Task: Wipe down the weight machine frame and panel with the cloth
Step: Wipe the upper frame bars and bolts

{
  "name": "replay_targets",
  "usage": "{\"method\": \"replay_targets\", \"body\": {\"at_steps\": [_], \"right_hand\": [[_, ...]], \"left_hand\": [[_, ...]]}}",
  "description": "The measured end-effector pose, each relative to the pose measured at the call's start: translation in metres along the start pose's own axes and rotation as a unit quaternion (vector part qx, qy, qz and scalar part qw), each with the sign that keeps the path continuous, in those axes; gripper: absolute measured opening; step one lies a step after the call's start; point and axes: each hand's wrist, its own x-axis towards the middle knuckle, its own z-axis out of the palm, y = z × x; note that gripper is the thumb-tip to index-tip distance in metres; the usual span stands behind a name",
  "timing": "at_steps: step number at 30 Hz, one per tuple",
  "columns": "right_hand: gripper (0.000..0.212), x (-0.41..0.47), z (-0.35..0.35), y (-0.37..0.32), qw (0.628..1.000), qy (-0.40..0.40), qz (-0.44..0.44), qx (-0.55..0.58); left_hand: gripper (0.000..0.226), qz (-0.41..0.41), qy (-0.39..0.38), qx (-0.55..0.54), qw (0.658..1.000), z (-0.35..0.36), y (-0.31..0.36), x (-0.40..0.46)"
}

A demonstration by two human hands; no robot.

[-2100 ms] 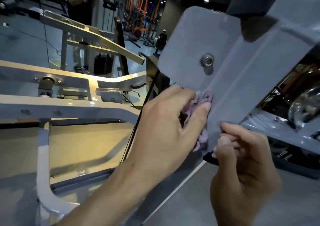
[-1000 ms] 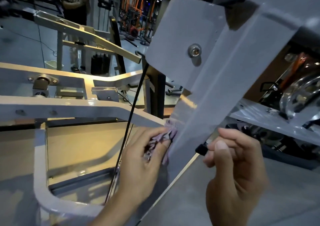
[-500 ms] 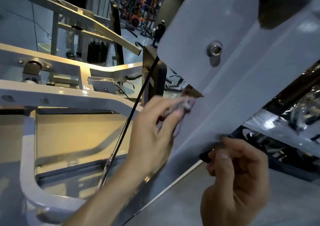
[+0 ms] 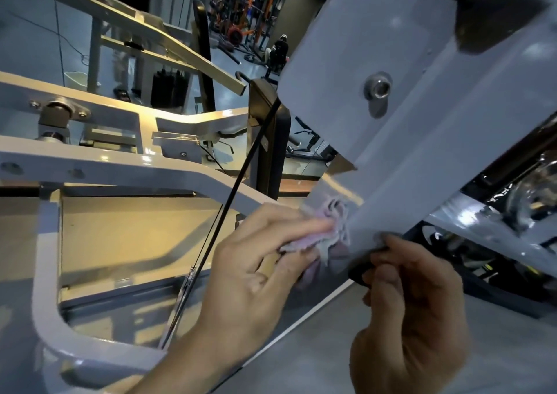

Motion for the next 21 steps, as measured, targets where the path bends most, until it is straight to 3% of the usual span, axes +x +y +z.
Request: {"method": "replay_targets", "body": {"at_steps": [7, 15, 21], "right_hand": [[0.028, -0.003, 0.0, 0.007, 0.999, -0.022, -0.027, -0.024], [0.031, -0.006, 0.001, 0.006, 0.999, -0.023, -0.034, -0.016], [0.036, -0.007, 0.001, 0.004, 1.0, -0.022, -0.012, 0.008]], "left_hand": [[0.029, -0.062, -0.006, 0.008, 0.998, 0.007, -0.041, 0.043], [0.034, -0.037, 0.004, -0.017, 0.999, -0.005, -0.017, -0.052], [0.028, -0.094, 0.021, 0.007, 0.995, 0.002, -0.05, 0.006]]}}
